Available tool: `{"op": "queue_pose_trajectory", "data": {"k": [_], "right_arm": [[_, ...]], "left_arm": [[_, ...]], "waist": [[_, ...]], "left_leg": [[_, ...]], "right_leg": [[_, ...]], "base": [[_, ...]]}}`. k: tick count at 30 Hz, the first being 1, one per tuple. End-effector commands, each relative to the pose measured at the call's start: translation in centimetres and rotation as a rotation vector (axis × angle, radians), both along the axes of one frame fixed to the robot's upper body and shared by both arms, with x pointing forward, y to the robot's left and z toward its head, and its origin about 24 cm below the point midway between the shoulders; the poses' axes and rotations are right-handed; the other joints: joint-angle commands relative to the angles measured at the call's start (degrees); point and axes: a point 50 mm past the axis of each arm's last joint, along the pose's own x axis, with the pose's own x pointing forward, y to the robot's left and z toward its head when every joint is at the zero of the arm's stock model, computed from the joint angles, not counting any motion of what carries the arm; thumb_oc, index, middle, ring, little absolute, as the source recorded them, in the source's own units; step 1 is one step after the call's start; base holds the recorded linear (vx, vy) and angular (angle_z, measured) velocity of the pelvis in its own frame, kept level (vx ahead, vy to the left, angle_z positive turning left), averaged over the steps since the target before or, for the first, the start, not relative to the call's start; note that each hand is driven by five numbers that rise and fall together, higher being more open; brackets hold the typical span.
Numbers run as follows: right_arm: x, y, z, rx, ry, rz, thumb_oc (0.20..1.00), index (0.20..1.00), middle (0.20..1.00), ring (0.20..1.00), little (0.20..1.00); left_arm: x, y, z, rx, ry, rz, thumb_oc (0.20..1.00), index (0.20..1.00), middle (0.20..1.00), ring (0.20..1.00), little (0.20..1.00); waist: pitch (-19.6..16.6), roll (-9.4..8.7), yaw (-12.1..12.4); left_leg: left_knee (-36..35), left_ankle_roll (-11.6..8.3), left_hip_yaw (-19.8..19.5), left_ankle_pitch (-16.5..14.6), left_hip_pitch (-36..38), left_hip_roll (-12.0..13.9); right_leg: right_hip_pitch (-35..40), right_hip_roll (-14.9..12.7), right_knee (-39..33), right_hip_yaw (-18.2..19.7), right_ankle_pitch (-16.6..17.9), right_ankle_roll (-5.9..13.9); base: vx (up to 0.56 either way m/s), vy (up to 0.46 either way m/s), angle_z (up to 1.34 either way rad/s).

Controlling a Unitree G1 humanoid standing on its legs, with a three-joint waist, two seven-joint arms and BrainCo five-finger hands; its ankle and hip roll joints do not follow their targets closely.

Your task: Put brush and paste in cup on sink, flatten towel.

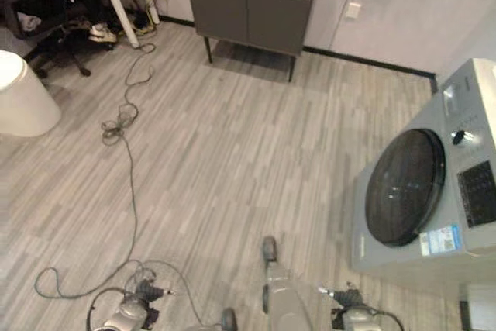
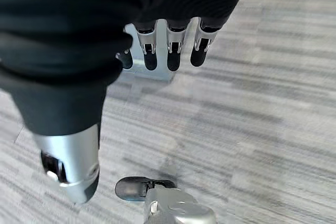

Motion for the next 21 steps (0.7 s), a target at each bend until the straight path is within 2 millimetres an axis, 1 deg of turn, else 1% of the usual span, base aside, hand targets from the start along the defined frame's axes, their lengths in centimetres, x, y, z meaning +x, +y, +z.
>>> {"op": "queue_pose_trajectory", "data": {"k": [1,3,4,5,6,7,8,9,10,11,12,13,14,15,16,17,18,19,20,21], "right_arm": [[1.4,-1.9,1.2,-0.075,-0.045,0.039,1.0,1.0,1.0,1.0,1.0],[1.0,-2.3,1.1,-0.086,-0.028,0.045,1.0,1.0,1.0,1.0,1.0],[0.8,-2.5,1.2,-0.096,-0.023,0.059,1.0,1.0,1.0,1.0,1.0],[0.8,-2.5,1.2,-0.097,-0.023,0.059,1.0,1.0,1.0,1.0,1.0],[0.5,-3.1,1.3,-0.105,-0.022,0.053,1.0,1.0,1.0,1.0,1.0],[0.5,-3.4,1.4,-0.111,-0.029,0.049,1.0,1.0,1.0,1.0,1.0],[0.5,-3.4,1.4,-0.11,-0.029,0.049,1.0,1.0,1.0,1.0,1.0],[0.6,-3.5,1.5,-0.118,-0.03,0.041,1.0,1.0,1.0,1.0,1.0],[1.0,-3.9,1.8,-0.138,-0.044,0.036,1.0,1.0,1.0,1.0,1.0],[1.4,-4.1,2.1,-0.158,-0.052,0.039,1.0,1.0,1.0,1.0,1.0],[1.8,-4.1,2.3,-0.174,-0.056,0.047,1.0,1.0,1.0,1.0,1.0],[2.1,-4.1,2.3,-0.188,-0.053,0.06,1.0,1.0,1.0,1.0,1.0],[2.7,-4.0,2.6,-0.209,-0.063,0.082,1.0,1.0,1.0,1.0,1.0],[3.2,-3.8,2.8,-0.2,-0.085,0.079,1.0,1.0,1.0,1.0,1.0],[3.2,-3.6,2.7,-0.194,-0.083,0.089,1.0,1.0,1.0,1.0,1.0],[3.1,-3.3,2.6,-0.192,-0.077,0.107,1.0,1.0,1.0,1.0,1.0],[3.1,-3.3,2.6,-0.192,-0.077,0.107,1.0,1.0,1.0,1.0,1.0],[3.3,-2.6,2.4,-0.2,-0.07,0.164,1.0,1.0,1.0,1.0,1.0],[3.4,-2.3,2.3,-0.205,-0.064,0.19,1.0,1.0,1.0,1.0,1.0],[3.5,-2.1,2.3,-0.209,-0.056,0.206,1.0,1.0,1.0,1.0,1.0]], "left_arm": [[1.1,0.5,0.7,0.007,-0.047,-0.007,1.0,1.0,1.0,1.0,1.0],[0.7,0.3,0.4,-0.003,-0.033,0.002,1.0,1.0,1.0,1.0,1.0],[0.5,0.2,0.3,-0.011,-0.026,0.009,1.0,1.0,1.0,1.0,1.0],[0.5,0.1,0.3,-0.012,-0.026,0.01,1.0,1.0,1.0,1.0,1.0],[0.2,0.1,0.2,-0.019,-0.017,0.006,1.0,1.0,1.0,1.0,1.0],[0.3,0.2,0.2,-0.011,-0.013,0.002,1.0,1.0,1.0,1.0,1.0],[0.3,0.2,0.2,-0.01,-0.013,0.002,1.0,1.0,1.0,1.0,1.0],[0.5,0.2,0.3,-0.006,-0.016,-0.002,1.0,1.0,1.0,1.0,1.0],[0.9,0.0,0.4,-0.003,-0.032,0.0,1.0,1.0,1.0,1.0,1.0],[1.2,0.1,0.6,-0.006,-0.048,0.031,1.0,1.0,1.0,1.0,1.0],[1.3,0.1,0.6,-0.012,-0.057,0.069,1.0,1.0,1.0,1.0,1.0],[1.5,0.0,0.6,-0.017,-0.068,0.089,1.0,1.0,1.0,1.0,1.0],[1.6,-0.1,0.7,-0.032,-0.082,0.111,1.0,1.0,1.0,1.0,1.0],[1.4,0.0,0.6,-0.043,-0.092,0.136,1.0,1.0,1.0,1.0,1.0],[1.1,0.1,0.6,-0.044,-0.086,0.143,1.0,1.0,1.0,1.0,1.0],[0.8,0.3,0.5,-0.041,-0.078,0.153,1.0,1.0,1.0,1.0,1.0],[0.8,0.3,0.5,-0.041,-0.078,0.153,1.0,1.0,1.0,1.0,1.0],[0.0,0.5,0.2,-0.034,-0.064,0.177,1.0,1.0,1.0,1.0,1.0],[-0.4,0.6,0.0,-0.028,-0.055,0.192,1.0,1.0,1.0,1.0,1.0],[-0.6,0.6,-0.1,-0.024,-0.048,0.202,1.0,1.0,1.0,1.0,1.0]], "waist": [[-1.76,1.81,-2.51],[-2.92,3.28,-2.79],[-3.42,3.99,-3.06],[-3.45,4.09,-3.14],[-3.87,4.95,-3.15],[-3.61,4.35,-2.99],[-3.76,4.17,-3.11],[-3.08,3.15,-2.56],[-1.76,2.03,-1.85],[-0.79,1.16,-1.02],[0.13,0.47,-0.05],[0.68,0.14,0.9],[0.7,-0.29,2.52],[0.42,-0.33,3.28],[0.27,-0.49,4.12],[0.35,-0.24,4.86],[0.26,-0.34,4.85],[0.03,0.98,6.88],[-0.09,1.31,7.88],[-0.38,1.89,8.42]], "left_leg": [[-1.28,-5.04,-4.19,0.03,8.26,-0.03],[0.03,-6.69,-5.34,3.12,8.97,1.84],[1.81,-7.71,-6.41,5.8,8.91,2.52],[1.8,-7.75,-6.49,5.76,8.9,2.62],[10.89,-10.7,-7.04,13.31,6.53,3.93],[19.46,-12.21,-6.14,17.45,2.99,4.51],[19.42,-12.2,-6.26,17.63,2.79,4.31],[25.74,-12.61,-5.64,19.31,-1.29,4.15],[34.17,-12.41,-5.03,20.66,-5.81,3.9],[38.69,-11.34,-3.55,20.32,-7.85,4.31],[40.68,-10.62,-1.9,19.26,-11.32,5.2],[39.77,-9.62,-0.06,16.97,-15.14,5.71],[35.77,-8.38,2.67,13.84,-22.32,5.15],[29.67,-8.08,4.57,13.7,-24.58,6.11],[24.92,-7.76,4.99,13.98,-25.04,6.21],[20.53,-7.53,4.05,14.14,-25.38,5.74],[20.19,-7.53,4.1,14.4,-25.34,5.63],[5.86,-8.25,-1.46,19.22,-26.13,5.05],[-0.34,-8.93,-4.86,20.95,-26.93,5.5],[-3.68,-10.07,-6.67,22.4,-28.4,6.68]], "right_leg": [[-0.09,1.9,2.23,3.85,6.08,2.23],[0.4,3.78,4.31,3.23,4.73,1.04],[0.49,5.04,5.59,3.17,3.75,0.13],[0.46,5.08,5.68,3.05,3.64,0.1],[2.82,6.9,6.2,2.61,1.35,-1.84],[4.98,6.92,5.85,2.45,0.34,-2.77],[4.83,6.69,5.81,2.41,0.42,-2.74],[6.77,6.23,5.3,2.89,-0.4,-3.38],[8.6,5.76,4.9,3.27,-1.08,-4.23],[9.98,5.91,4.87,3.54,-2.21,-5.06],[11.58,6.05,4.69,3.91,-2.98,-5.52],[13.15,6.14,4.33,4.29,-3.69,-5.67],[16.02,6.24,3.43,4.75,-5.0,-5.42],[17.67,6.24,2.69,5.07,-5.42,-4.8],[18.86,6.2,2.49,5.9,-6.05,-4.55],[20.08,6.59,2.54,6.7,-6.95,-4.49],[19.97,6.49,2.53,6.71,-6.9,-4.49],[23.39,7.97,1.67,9.11,-8.75,-4.12],[25.48,8.11,1.38,10.8,-10.03,-3.96],[26.8,8.3,1.34,12.37,-10.92,-3.88]], "base": [[0.41,-0.157,0.74],[0.42,-0.202,0.9],[0.27,-0.134,0.58],[0.45,-0.261,0.24],[0.43,-0.306,-0.08],[0.42,-0.307,0.1],[0.2,-0.197,0.22],[0.13,-0.173,0.16],[0.24,-0.302,-0.1],[0.25,-0.326,-0.07],[0.29,-0.304,0.03],[0.41,-0.251,0.15],[0.53,-0.169,0.09],[0.55,-0.082,0.03],[0.46,0.028,-0.25],[0.27,0.047,-0.47],[0.52,0.114,-0.85],[0.61,0.131,-0.72],[0.79,0.174,-0.66],[0.58,0.137,-0.47]]}}
